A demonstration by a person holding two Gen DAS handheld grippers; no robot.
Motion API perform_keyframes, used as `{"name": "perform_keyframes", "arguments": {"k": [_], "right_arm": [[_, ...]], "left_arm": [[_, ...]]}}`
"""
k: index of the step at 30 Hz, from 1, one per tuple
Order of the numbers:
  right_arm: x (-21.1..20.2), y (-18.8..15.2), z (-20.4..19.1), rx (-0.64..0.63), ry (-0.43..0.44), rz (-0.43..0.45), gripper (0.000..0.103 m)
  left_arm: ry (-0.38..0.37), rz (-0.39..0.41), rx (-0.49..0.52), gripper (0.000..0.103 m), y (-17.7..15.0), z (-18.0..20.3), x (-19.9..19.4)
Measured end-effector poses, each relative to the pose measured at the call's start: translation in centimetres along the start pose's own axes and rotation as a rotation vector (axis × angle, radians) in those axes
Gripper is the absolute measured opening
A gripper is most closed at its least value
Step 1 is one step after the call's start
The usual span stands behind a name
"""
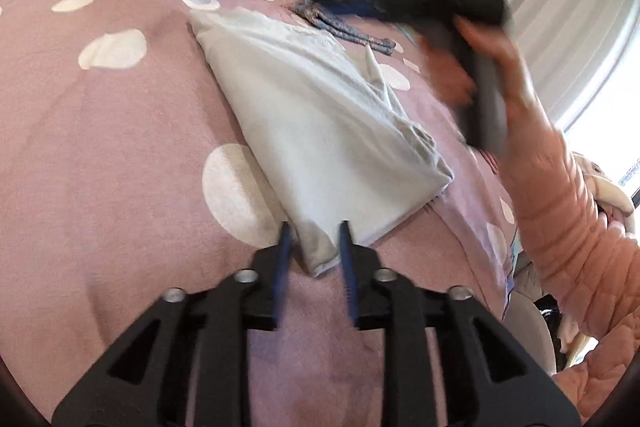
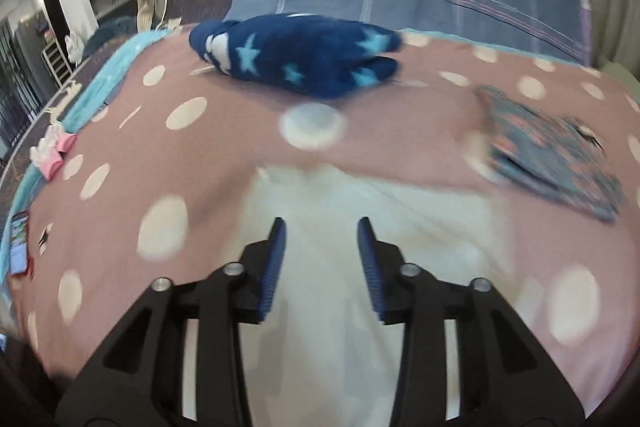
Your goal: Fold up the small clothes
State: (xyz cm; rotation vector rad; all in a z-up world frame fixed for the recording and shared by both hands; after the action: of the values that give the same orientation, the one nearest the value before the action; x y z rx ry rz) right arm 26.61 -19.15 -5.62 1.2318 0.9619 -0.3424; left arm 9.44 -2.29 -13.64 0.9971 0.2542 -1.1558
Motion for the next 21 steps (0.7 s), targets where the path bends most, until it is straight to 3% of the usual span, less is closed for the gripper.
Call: {"name": "perform_keyframes", "arguments": {"k": [5,9,12,21], "right_arm": [[-5.1,-8.3,6.7,0.154,-0.012,-0.014,0.049],[-5.2,-12.5,10.1,0.302,0.057,-0.040,0.050],[-4.1,-13.2,10.5,0.341,0.153,-0.029,0.051],[0.1,-11.3,11.0,0.311,0.337,-0.013,0.059]], "left_arm": [[0.056,0.050,0.055,0.040,1.8,0.7,-1.2],[0.118,0.042,0.051,0.041,5.1,0.4,0.7],[0.129,0.015,0.003,0.041,7.4,-0.7,3.1],[0.009,-0.088,-0.128,0.043,12.6,-3.7,7.6]]}}
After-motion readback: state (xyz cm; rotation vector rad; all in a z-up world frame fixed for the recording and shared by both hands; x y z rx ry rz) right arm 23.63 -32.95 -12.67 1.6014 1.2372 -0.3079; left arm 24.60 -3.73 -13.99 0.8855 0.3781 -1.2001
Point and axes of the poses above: each gripper's, at about its wrist camera, not at the fingertips, and x roughly the way its jaws point, z to its right, y to its top, the point moved 1 cm from there along x, roughly the way its jaws point, and after that the axes turned 10 degrees about -x, right-handed, at the moved point
